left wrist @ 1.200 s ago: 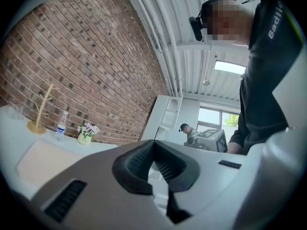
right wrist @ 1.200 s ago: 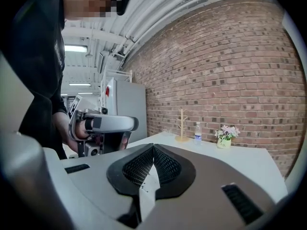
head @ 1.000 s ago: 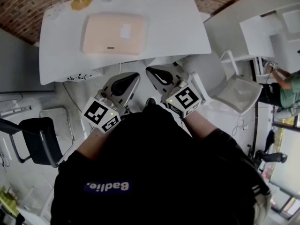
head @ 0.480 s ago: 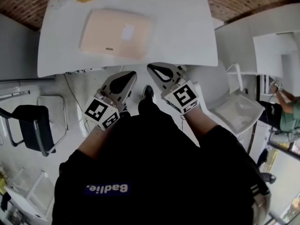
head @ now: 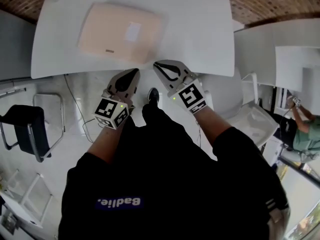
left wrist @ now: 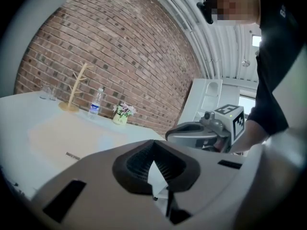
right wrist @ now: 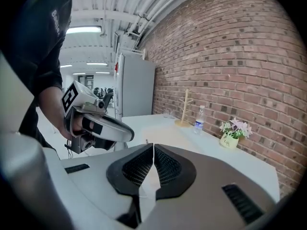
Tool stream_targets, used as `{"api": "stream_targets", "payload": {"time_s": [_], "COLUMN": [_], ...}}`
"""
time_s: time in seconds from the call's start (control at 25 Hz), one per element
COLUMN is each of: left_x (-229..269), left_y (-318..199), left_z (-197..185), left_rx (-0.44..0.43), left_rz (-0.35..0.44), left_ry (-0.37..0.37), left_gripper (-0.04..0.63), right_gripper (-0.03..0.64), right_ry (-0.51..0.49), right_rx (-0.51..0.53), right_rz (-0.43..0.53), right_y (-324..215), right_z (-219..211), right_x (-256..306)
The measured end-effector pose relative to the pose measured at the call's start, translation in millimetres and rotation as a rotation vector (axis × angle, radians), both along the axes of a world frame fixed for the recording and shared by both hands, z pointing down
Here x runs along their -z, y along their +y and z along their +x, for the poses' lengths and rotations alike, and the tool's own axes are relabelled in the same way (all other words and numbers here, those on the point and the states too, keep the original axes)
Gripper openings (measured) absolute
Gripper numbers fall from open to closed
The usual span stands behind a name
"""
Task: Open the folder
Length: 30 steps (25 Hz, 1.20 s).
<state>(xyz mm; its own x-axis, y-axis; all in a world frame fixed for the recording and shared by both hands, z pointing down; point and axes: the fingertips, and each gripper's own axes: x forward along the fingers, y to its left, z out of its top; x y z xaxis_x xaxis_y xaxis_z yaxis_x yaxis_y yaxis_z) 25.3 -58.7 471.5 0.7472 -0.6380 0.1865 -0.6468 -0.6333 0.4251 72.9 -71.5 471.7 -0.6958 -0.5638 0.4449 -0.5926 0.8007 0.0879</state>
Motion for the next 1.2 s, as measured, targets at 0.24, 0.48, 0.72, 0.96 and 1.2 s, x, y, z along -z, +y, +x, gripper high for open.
{"api": "stream_targets", "payload": {"time_s": [0.24,0.48,0.72,0.96,1.2], "left_x": [-46,-81,-108,-122,-124], "left_y": [-21,-35,-40,-43,-45], "left_z": [-3,2,9,9,13], "left_rx": [0.055,0.104,0.120,0.133,0.127], "left_rz": [-0.021,-0.060,-0.088,-0.116,-0.111], "left_ry": [-0.050,-0.078,-0.100,-0.106,-0.105], "left_gripper": [0.002,0.002,0.002,0.002,0.002], "right_gripper": [0.031,0.032,0.032,0.063,0.114], "right_ry": [0.098,0.210,0.355,0.501,0.653], "right_rx": [0.070,0.141,0.244,0.357,0.489], "right_rz": [0.006,0.024,0.069,0.147,0.272], "right_y": [-13,-24,-29,-30,-28], "right_z": [-2,4,2,-4,-6], "right_x": [-34,-73,-107,-130,-144]}}
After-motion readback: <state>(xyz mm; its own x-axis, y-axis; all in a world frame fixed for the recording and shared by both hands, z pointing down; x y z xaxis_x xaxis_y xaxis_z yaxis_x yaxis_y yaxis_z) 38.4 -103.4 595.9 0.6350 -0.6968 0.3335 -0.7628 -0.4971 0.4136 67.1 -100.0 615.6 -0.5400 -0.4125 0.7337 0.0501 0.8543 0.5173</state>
